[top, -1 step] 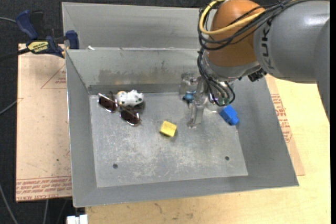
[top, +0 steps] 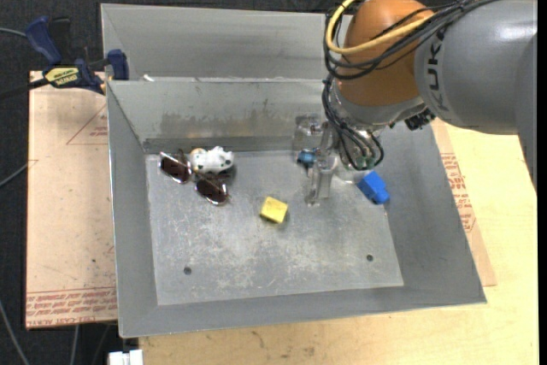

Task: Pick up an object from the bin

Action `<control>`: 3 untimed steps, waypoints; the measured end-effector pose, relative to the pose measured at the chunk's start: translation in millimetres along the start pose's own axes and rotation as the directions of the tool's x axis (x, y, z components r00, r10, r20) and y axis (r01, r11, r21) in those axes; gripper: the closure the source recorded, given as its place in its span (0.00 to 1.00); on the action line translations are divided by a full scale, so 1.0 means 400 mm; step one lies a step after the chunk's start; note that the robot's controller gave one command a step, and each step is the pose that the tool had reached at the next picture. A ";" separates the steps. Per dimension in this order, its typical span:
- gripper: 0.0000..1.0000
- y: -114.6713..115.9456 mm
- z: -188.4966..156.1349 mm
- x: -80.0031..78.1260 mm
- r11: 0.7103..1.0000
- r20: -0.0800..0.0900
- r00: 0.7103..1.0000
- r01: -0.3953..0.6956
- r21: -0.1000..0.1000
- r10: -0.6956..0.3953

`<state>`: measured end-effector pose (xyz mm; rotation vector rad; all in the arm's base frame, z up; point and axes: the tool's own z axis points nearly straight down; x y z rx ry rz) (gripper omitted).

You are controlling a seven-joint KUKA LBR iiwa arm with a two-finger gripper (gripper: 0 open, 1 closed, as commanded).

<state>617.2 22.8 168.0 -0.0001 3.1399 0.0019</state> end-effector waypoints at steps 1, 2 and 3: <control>0.00 0.056 0.211 0.043 0.999 0.003 0.999 -0.052 -0.001 0.052; 0.00 0.057 0.222 0.067 0.987 -0.003 0.987 -0.158 0.000 0.158; 0.00 0.086 0.169 0.087 0.995 0.000 0.995 -0.104 0.000 0.104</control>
Offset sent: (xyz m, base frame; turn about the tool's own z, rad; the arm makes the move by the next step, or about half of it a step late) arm -0.0332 0.0220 -0.0496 0.2580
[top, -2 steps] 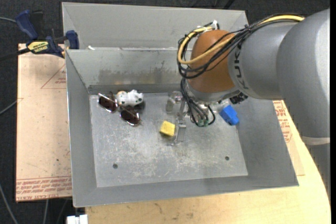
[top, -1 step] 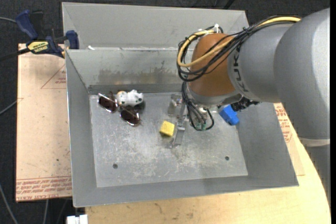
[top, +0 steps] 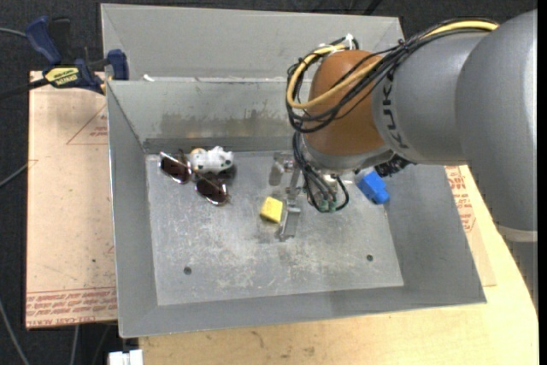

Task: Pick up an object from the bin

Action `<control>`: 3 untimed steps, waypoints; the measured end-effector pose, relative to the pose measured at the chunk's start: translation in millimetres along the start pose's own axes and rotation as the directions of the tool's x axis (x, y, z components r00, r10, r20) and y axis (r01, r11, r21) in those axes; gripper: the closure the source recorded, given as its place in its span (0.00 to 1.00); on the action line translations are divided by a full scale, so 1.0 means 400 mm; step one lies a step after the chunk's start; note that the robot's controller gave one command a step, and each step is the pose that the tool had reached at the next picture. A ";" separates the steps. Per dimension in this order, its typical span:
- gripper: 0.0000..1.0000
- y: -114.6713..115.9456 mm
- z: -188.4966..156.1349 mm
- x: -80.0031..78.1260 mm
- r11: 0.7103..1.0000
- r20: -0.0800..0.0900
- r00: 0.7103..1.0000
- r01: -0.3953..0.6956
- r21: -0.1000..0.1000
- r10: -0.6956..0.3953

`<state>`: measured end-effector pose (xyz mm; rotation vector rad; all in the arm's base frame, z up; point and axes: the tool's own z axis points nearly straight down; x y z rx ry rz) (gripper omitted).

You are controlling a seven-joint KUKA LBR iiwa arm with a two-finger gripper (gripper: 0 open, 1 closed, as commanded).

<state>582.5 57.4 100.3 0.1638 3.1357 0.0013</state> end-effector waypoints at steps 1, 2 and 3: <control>0.00 -0.005 0.074 -0.019 0.999 0.000 0.999 -0.035 -0.001 0.035; 1.00 -0.026 0.074 -0.010 0.998 0.002 0.998 0.062 -0.001 -0.062; 1.00 -0.026 0.074 -0.010 0.998 0.002 0.998 0.062 -0.001 -0.062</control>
Offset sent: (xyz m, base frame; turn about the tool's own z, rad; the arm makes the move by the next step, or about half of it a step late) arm 0.0018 -0.0113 -0.0303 -0.0636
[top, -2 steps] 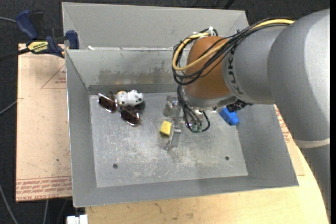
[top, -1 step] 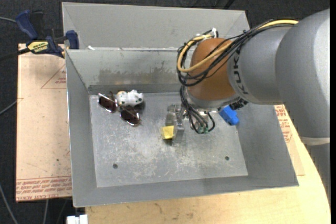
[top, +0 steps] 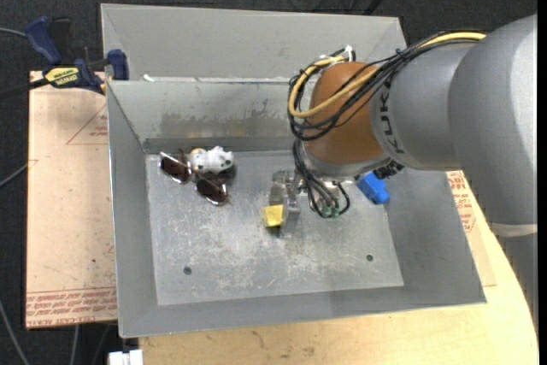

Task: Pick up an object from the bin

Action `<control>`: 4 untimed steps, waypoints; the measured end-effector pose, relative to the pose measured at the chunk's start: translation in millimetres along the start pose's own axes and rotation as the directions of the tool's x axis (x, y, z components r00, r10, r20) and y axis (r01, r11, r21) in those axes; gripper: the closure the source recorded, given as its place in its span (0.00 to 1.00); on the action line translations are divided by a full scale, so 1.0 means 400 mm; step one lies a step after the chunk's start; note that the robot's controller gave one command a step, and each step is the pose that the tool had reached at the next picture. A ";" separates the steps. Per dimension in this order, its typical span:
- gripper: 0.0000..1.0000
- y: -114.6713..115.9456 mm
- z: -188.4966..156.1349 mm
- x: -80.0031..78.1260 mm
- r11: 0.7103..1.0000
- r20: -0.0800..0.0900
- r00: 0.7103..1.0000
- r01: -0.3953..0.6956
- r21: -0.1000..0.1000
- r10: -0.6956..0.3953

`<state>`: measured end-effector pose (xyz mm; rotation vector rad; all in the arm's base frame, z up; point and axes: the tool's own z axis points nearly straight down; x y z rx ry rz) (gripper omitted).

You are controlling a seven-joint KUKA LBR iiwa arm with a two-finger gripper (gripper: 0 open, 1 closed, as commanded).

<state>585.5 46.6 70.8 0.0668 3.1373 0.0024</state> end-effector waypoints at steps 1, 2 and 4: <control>1.00 0.000 -0.002 0.000 1.000 0.000 1.000 0.000 0.000 0.000; 1.00 0.000 -0.008 0.000 1.000 -0.001 1.000 0.000 0.000 0.000; 1.00 0.000 -0.075 0.008 1.000 -0.013 1.000 0.000 0.001 0.000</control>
Offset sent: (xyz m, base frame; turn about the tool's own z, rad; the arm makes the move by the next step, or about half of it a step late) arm 0.0000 0.0002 0.0093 0.0000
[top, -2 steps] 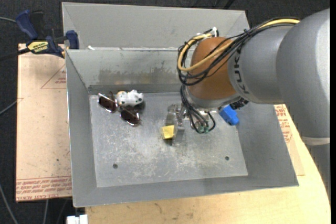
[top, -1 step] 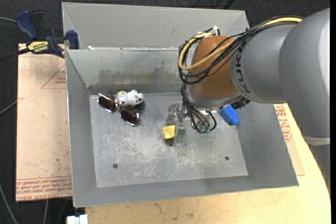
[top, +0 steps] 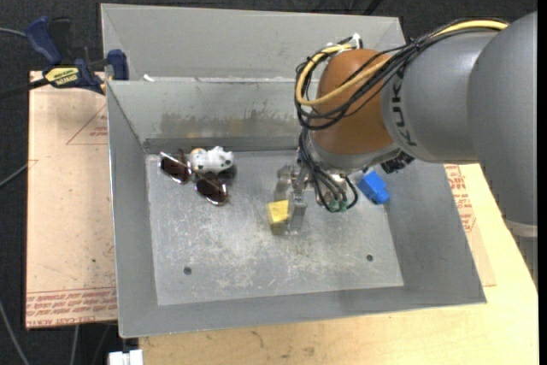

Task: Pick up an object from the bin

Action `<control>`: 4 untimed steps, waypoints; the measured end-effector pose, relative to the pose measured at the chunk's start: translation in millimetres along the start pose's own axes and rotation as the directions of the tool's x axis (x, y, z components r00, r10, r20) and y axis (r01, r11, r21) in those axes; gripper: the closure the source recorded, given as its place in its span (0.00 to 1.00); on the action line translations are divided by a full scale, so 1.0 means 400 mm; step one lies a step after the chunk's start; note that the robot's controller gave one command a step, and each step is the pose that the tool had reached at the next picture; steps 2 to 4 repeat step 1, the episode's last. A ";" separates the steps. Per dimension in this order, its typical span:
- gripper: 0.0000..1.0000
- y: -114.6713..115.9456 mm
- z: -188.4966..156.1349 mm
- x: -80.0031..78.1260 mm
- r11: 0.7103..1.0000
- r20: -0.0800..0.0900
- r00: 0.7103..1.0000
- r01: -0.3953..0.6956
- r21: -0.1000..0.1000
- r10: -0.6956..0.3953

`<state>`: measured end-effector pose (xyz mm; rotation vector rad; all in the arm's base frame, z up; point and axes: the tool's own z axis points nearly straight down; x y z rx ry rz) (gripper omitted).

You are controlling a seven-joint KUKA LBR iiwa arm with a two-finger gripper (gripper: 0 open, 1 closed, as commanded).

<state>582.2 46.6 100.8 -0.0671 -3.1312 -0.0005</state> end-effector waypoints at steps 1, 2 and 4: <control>1.00 0.000 -0.060 -0.003 1.000 0.005 1.000 0.000 -0.001 0.000; 1.00 0.000 -0.060 -0.003 1.000 0.005 1.000 0.000 -0.001 0.000; 1.00 0.000 -0.060 -0.003 1.000 0.005 1.000 0.000 -0.001 0.000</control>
Offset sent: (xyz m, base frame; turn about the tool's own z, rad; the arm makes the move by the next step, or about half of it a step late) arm -0.0002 -0.0002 0.0404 0.0000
